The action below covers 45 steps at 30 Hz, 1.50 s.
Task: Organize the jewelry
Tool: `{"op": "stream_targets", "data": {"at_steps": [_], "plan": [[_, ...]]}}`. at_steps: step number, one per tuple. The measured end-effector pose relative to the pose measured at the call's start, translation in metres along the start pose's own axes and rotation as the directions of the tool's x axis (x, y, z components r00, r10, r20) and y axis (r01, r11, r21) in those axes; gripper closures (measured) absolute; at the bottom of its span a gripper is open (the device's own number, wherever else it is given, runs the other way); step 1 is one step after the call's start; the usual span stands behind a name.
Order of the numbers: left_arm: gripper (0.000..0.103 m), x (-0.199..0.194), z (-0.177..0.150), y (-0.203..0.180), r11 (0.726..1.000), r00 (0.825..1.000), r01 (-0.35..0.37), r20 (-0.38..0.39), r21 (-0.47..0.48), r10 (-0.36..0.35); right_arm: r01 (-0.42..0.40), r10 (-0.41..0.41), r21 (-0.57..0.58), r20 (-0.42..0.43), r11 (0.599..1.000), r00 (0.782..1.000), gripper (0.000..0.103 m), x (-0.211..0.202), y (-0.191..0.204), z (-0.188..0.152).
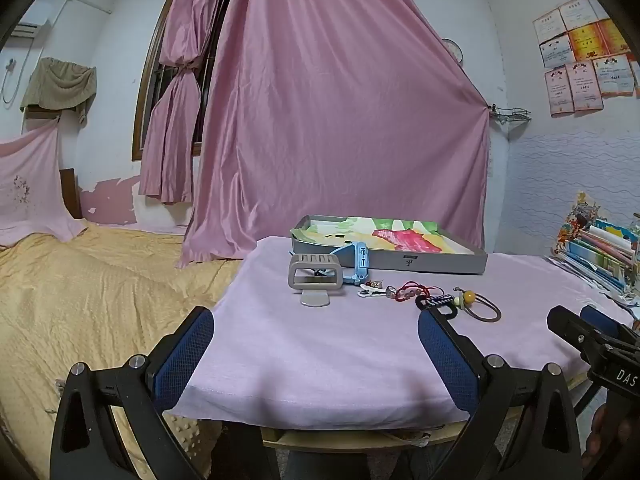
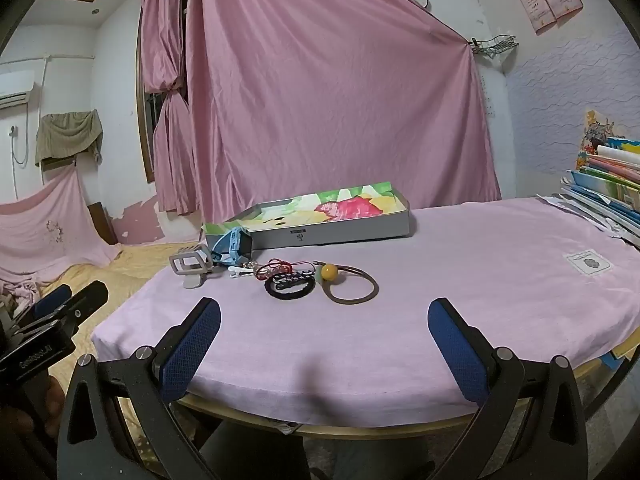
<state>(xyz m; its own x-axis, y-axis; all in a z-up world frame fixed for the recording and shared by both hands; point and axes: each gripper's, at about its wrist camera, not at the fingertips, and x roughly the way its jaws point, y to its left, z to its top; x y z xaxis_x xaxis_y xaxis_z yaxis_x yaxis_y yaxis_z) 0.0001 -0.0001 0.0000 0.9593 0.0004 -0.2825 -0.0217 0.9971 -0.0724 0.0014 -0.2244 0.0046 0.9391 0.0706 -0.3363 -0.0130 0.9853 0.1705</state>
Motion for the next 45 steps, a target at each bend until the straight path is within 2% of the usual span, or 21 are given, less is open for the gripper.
{"op": "stream_targets", "data": {"at_steps": [45], "plan": [[0.000, -0.0037, 0.0036, 0.0004, 1.000, 1.000, 0.003, 0.010, 0.001, -0.003, -0.009, 0.009, 0.011, 0.010, 1.000, 1.000, 0.001, -0.0019, 0.0021, -0.0008]]}}
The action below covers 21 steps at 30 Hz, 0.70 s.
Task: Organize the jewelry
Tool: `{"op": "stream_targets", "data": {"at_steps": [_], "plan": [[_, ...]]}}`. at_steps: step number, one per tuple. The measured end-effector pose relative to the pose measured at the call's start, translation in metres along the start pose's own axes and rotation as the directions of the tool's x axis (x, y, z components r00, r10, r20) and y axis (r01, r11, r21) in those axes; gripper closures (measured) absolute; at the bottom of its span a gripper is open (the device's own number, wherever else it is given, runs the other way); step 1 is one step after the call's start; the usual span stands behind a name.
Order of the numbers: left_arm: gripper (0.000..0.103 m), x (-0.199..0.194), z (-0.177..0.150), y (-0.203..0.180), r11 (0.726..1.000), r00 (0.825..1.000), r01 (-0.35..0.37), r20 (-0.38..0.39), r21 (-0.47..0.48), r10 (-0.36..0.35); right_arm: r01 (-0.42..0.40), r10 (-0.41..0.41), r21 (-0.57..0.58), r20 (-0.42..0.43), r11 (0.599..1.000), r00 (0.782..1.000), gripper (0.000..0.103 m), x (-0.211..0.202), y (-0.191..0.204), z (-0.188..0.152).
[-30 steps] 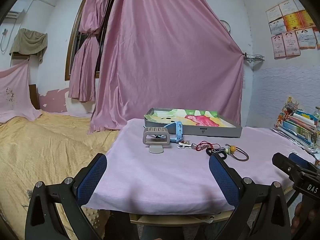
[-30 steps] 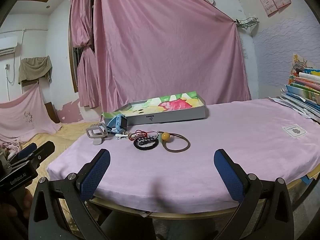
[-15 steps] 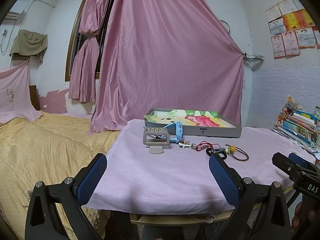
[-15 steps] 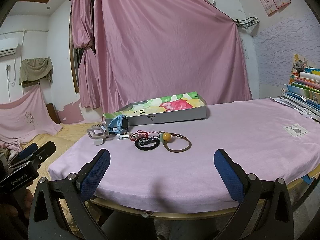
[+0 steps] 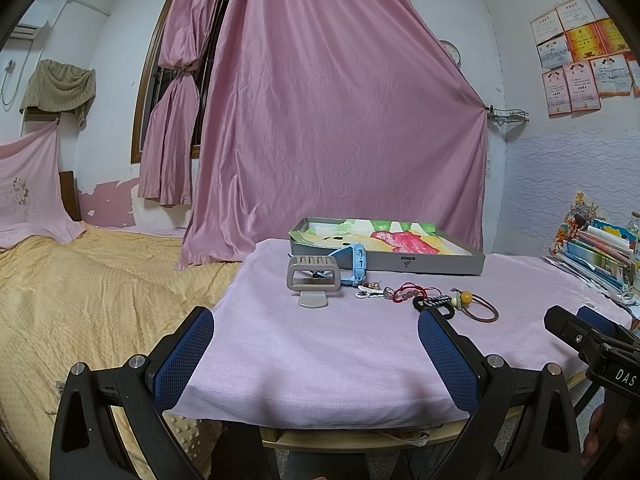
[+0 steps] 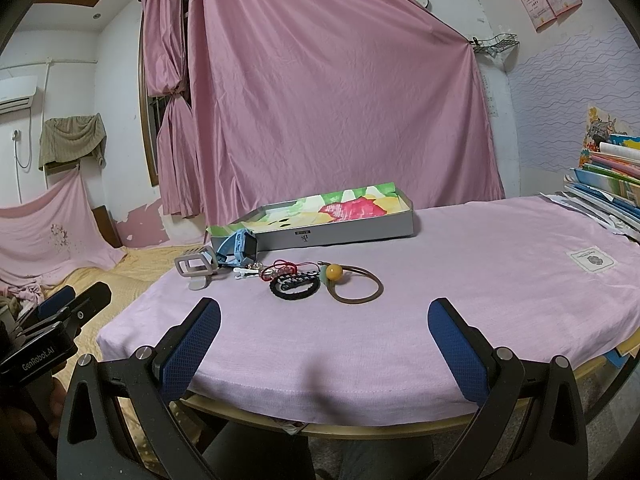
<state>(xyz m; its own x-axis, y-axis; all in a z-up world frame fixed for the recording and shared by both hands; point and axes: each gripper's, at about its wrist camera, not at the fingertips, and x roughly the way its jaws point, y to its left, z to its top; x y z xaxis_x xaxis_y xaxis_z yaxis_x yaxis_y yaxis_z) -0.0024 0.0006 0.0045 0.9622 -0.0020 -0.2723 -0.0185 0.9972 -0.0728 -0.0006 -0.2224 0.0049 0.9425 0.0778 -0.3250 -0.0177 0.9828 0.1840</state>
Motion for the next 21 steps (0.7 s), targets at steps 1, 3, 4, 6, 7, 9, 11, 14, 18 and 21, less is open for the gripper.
{"op": "stream_targets", "data": {"at_steps": [1, 3, 4, 6, 7, 9, 11, 14, 18, 21], "plan": [[0.000, -0.0018, 0.0021, -0.0010, 1.000, 1.000, 0.000, 0.000, 0.000, 0.000, 0.000, 0.000, 0.000, 0.000, 1.000, 1.000, 0.001, 0.0000, 0.0001, 0.0000], [0.000, -0.0011, 0.0015, -0.0007, 1.000, 1.000, -0.001, 0.000, 0.000, 0.001, 0.000, 0.000, 0.000, 0.000, 1.000, 1.000, 0.001, 0.0003, -0.0004, -0.0002], [0.000, -0.0016, 0.0024, -0.0006, 1.000, 1.000, 0.000, 0.000, 0.000, 0.000, -0.001, 0.001, 0.000, 0.000, 1.000, 1.000, 0.001, 0.0004, -0.0005, -0.0002], [0.000, -0.0015, 0.0020, -0.0006, 1.000, 1.000, 0.000, 0.000, 0.000, 0.000, -0.001, 0.001, 0.001, 0.000, 1.000, 1.000, 0.001, 0.0004, -0.0005, -0.0001], [0.000, -0.0015, 0.0024, -0.0006, 1.000, 1.000, 0.000, -0.001, 0.000, 0.000, -0.001, 0.001, 0.001, -0.001, 1.000, 1.000, 0.001, 0.0004, -0.0002, 0.0000], [0.000, -0.0024, 0.0026, -0.0006, 1.000, 1.000, 0.001, -0.001, 0.000, -0.001, -0.002, 0.002, 0.000, 0.000, 1.000, 1.000, 0.001, -0.0002, -0.0011, -0.0014], [0.000, -0.0039, 0.0039, -0.0007, 1.000, 1.000, 0.001, -0.001, 0.000, -0.001, -0.002, 0.002, 0.000, 0.000, 1.000, 1.000, 0.001, -0.0004, -0.0008, -0.0014], [0.000, -0.0040, 0.0037, -0.0007, 1.000, 1.000, 0.001, 0.000, 0.000, -0.001, -0.001, 0.001, 0.001, -0.001, 1.000, 1.000, 0.001, -0.0002, -0.0008, -0.0014], [0.000, -0.0035, 0.0031, -0.0007, 1.000, 1.000, 0.000, 0.000, 0.001, 0.000, -0.002, 0.002, 0.001, -0.001, 1.000, 1.000, 0.001, 0.0000, -0.0010, -0.0013], [0.000, -0.0042, 0.0040, -0.0008, 1.000, 1.000, 0.000, 0.000, 0.000, 0.000, -0.001, 0.001, 0.001, -0.001, 1.000, 1.000, 0.001, -0.0002, -0.0009, -0.0012]]}}
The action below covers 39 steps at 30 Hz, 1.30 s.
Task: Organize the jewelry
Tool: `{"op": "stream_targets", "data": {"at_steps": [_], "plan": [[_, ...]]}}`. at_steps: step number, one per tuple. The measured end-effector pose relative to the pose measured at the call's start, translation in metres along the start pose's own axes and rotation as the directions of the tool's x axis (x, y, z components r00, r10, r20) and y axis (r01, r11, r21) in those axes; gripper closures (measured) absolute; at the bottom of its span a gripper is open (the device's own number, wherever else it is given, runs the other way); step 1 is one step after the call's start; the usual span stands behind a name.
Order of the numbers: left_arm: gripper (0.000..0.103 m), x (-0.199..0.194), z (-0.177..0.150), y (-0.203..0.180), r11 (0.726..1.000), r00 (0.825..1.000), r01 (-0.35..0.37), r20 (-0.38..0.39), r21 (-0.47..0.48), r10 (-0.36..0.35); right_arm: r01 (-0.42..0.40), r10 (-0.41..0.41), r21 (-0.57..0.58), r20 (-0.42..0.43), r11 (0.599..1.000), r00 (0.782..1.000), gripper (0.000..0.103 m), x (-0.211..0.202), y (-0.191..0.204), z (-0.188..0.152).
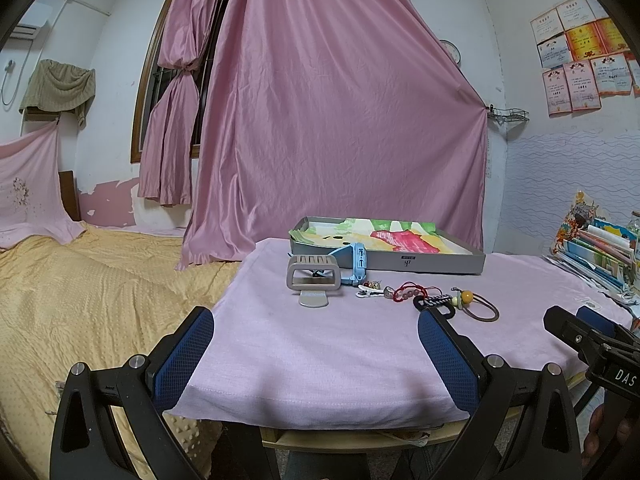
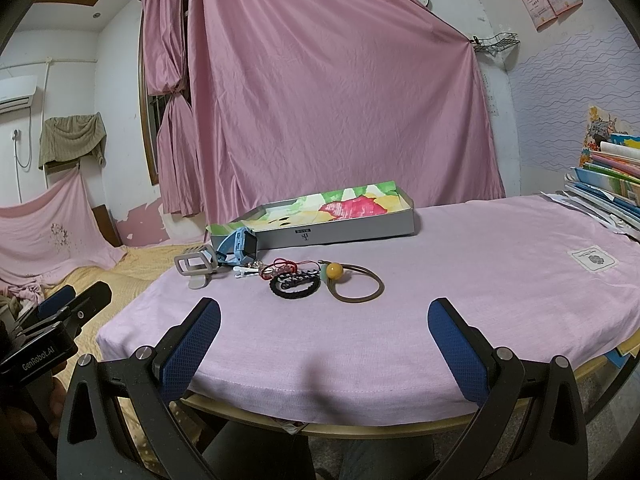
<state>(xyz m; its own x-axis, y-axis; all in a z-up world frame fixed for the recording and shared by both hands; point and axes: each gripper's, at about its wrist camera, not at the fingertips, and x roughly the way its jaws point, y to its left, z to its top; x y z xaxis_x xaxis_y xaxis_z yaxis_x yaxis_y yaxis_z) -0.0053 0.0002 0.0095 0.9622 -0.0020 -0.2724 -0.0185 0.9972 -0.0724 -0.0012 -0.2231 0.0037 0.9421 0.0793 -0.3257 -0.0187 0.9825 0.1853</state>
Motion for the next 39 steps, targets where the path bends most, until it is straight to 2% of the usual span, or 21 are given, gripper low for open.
{"op": "stream_targets", "data": {"at_steps": [22, 24, 34, 39], "plan": [[0.000, 0.002, -0.002, 0.002, 1.000, 1.000, -0.001, -0.004, 0.000, 0.001, 0.000, 0.000, 0.000, -0.009, 1.000, 1.000, 0.001, 0.005, 0.001, -0.005], [0.000, 0.013, -0.010, 0.003, 1.000, 1.000, -0.003, -0.008, 0.000, 0.003, 0.000, 0.000, 0.000, -0.016, 1.000, 1.000, 0.001, 0.006, 0.001, -0.006], [0.000, 0.023, -0.012, 0.005, 1.000, 1.000, -0.003, -0.029, -0.004, 0.003, 0.004, -0.004, 0.004, -0.036, 1.000, 0.999, 0.001, 0.016, 0.001, -0.004], [0.000, 0.030, -0.010, 0.007, 0.999, 0.998, 0.032, -0.052, -0.014, -0.033, 0.018, -0.018, 0.002, -0.030, 1.000, 0.999, 0.001, 0.019, -0.001, -0.002]]}}
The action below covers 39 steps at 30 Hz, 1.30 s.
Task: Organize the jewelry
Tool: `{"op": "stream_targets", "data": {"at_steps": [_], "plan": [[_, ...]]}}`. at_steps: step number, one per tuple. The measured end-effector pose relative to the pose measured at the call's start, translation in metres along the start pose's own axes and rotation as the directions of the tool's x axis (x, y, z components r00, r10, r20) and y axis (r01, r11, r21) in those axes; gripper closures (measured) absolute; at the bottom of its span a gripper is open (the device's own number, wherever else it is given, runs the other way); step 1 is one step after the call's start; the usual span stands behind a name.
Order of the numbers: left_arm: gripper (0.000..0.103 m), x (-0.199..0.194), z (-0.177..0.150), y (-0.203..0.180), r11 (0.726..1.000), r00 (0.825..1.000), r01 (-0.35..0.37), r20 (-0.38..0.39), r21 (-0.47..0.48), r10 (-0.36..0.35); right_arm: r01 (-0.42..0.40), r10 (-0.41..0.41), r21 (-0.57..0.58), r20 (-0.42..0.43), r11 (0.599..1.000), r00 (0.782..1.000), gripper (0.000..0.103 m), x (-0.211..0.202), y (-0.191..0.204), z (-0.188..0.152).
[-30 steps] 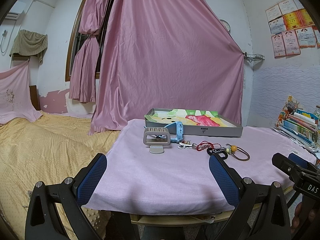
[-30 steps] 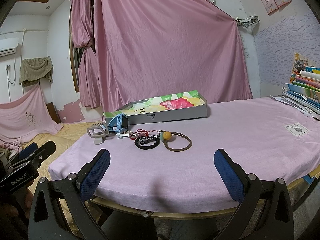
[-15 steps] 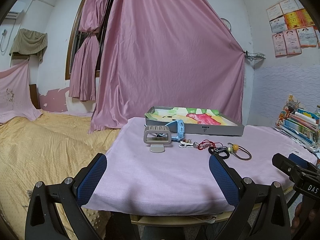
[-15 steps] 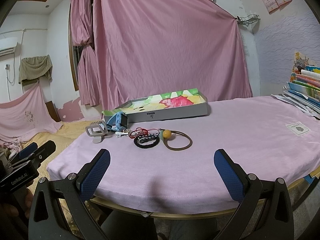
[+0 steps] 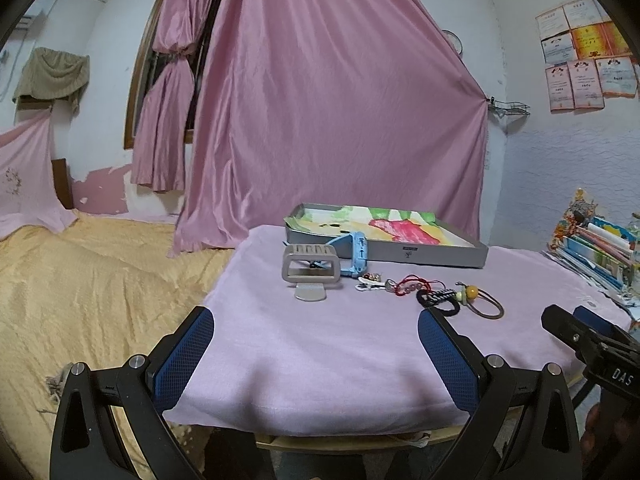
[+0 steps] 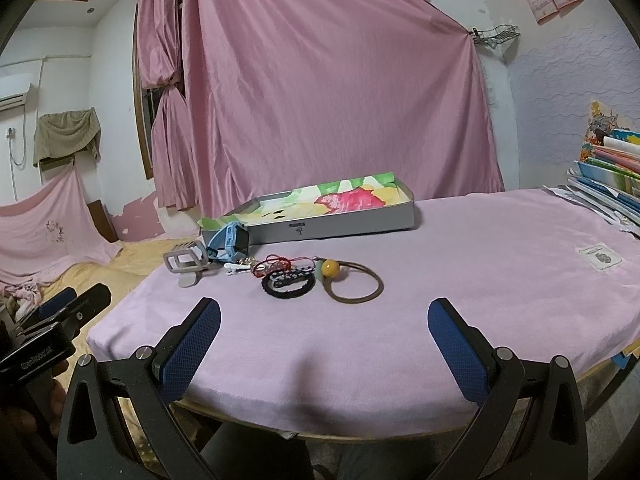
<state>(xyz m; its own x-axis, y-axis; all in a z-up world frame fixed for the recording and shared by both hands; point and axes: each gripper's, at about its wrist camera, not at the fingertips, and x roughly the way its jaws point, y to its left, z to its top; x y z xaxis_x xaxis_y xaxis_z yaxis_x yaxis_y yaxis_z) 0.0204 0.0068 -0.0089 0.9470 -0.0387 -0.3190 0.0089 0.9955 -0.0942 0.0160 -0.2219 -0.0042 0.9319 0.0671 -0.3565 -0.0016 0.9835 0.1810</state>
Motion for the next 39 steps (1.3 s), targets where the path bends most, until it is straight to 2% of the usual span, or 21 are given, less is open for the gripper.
{"op": "stream_targets", "data": {"at_steps": [8, 15, 24, 26, 31, 34, 36, 39], "plan": [[0.000, 0.016, 0.012, 0.003, 0.999, 0.999, 0.035, -0.040, -0.001, -0.035, 0.061, -0.060, -0.044, 0.025, 0.997, 0.998, 0.001, 0.008, -0.006, 0.017], [0.000, 0.042, 0.029, 0.009, 0.999, 0.996, 0.036, -0.086, -0.034, -0.039, 0.043, -0.041, -0.065, 0.024, 0.997, 0.999, 0.001, 0.021, -0.008, 0.039], [0.000, 0.083, 0.049, 0.009, 0.999, 0.990, 0.040, -0.131, -0.026, -0.043, -0.004, 0.002, -0.041, -0.029, 0.999, 1.000, 0.002, 0.060, 0.000, 0.059], [0.000, 0.094, 0.053, 0.009, 0.999, 0.988, 0.041, -0.146, -0.025, -0.045, -0.009, 0.007, -0.040, -0.044, 0.999, 0.999, 0.006, 0.070, 0.003, 0.062], [0.000, 0.118, 0.060, 0.008, 0.999, 0.978, 0.041, -0.204, -0.031, -0.046, -0.013, 0.010, -0.025, -0.133, 1.000, 0.991, 0.033, 0.093, 0.010, 0.064], [0.000, 0.131, 0.061, 0.007, 0.999, 0.970, 0.038, -0.238, -0.039, -0.047, -0.019, 0.016, -0.018, -0.186, 1.000, 0.983, 0.038, 0.105, 0.014, 0.060], [0.000, 0.140, 0.062, 0.006, 0.999, 0.963, 0.036, -0.266, -0.040, -0.046, -0.019, 0.017, -0.006, -0.230, 1.000, 0.973, 0.045, 0.113, 0.013, 0.057], [0.001, 0.150, 0.061, 0.004, 0.999, 0.954, 0.033, -0.296, -0.039, -0.043, -0.004, 0.004, 0.001, -0.279, 1.000, 0.960, 0.048, 0.122, 0.010, 0.050]]}}
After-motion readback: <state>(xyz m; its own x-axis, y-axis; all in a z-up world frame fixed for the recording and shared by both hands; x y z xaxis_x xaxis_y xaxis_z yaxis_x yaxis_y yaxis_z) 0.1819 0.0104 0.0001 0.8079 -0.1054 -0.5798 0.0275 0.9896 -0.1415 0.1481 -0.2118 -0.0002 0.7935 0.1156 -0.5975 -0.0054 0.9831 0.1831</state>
